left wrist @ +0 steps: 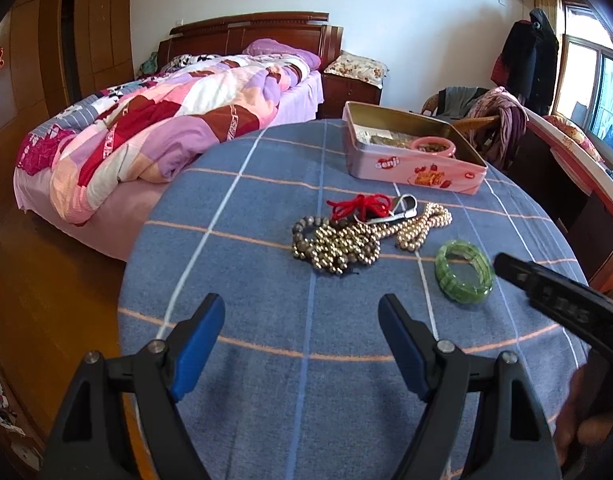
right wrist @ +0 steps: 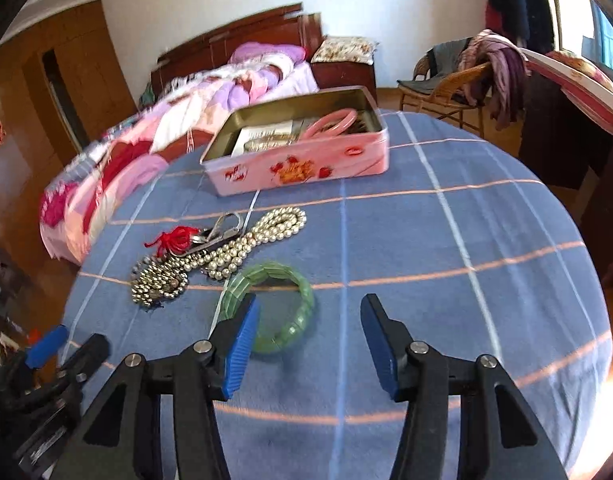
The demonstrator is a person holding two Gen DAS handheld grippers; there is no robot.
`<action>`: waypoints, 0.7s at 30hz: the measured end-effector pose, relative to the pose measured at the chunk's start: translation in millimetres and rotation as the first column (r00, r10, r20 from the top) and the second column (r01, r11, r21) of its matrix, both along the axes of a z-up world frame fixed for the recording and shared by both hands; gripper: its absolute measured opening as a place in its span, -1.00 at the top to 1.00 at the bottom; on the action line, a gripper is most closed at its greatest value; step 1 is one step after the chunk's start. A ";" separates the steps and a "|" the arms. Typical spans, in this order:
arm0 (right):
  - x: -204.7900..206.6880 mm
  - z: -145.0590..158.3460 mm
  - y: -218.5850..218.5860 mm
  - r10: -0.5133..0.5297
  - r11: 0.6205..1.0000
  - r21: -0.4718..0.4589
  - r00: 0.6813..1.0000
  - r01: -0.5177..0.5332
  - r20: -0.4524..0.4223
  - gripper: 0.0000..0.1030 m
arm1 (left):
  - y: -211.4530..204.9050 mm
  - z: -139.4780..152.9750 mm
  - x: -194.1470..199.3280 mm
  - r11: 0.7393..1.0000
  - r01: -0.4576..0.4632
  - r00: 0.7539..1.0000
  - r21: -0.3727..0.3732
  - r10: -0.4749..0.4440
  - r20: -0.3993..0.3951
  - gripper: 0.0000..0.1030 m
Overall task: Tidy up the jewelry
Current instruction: 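Grasp the green jade bangle with the right gripper while left grasps the red-tasseled chain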
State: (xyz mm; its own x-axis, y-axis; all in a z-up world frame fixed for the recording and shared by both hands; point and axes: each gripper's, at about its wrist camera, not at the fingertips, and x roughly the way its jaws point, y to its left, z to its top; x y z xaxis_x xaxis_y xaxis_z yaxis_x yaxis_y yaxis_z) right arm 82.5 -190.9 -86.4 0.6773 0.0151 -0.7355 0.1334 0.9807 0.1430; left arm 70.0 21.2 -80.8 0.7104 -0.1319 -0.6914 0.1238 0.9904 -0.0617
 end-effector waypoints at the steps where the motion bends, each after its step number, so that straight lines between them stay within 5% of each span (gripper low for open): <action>1: 7.4 -3.9 4.1 0.007 1.000 -0.016 1.000 -0.008 -0.021 0.12 | 0.9 0.9 0.4 1.000 0.000 1.000 0.002 0.000 0.004 -0.58; 8: 25.4 -18.4 18.0 0.029 0.997 -0.068 0.995 -0.035 -0.095 0.86 | 10.5 6.2 10.8 1.000 0.002 1.000 0.001 -0.002 0.025 -0.58; 12: 20.4 -13.6 11.4 0.027 0.999 -0.033 0.998 -0.029 -0.060 0.89 | 9.7 10.3 23.7 1.000 0.026 0.999 -0.006 -0.026 0.032 -0.58; 17: 7.6 12.7 -1.9 -0.012 1.000 -0.002 0.996 0.013 0.086 0.89 | -6.5 15.8 47.6 0.993 0.114 0.993 -0.015 -0.113 0.037 -0.58; 21: 7.0 21.9 -12.1 -0.039 0.999 0.034 0.993 0.036 0.113 0.88 | -31.7 9.8 71.6 0.986 0.165 0.986 0.035 -0.166 0.029 -0.58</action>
State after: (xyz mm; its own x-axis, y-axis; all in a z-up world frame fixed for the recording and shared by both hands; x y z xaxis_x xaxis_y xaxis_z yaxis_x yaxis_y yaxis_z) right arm 89.6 -203.0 -64.4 0.7571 0.0106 -0.6532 0.1509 0.9700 0.1906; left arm 141.6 -10.4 -71.0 0.7021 -0.2275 -0.6748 0.2878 0.9574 -0.0234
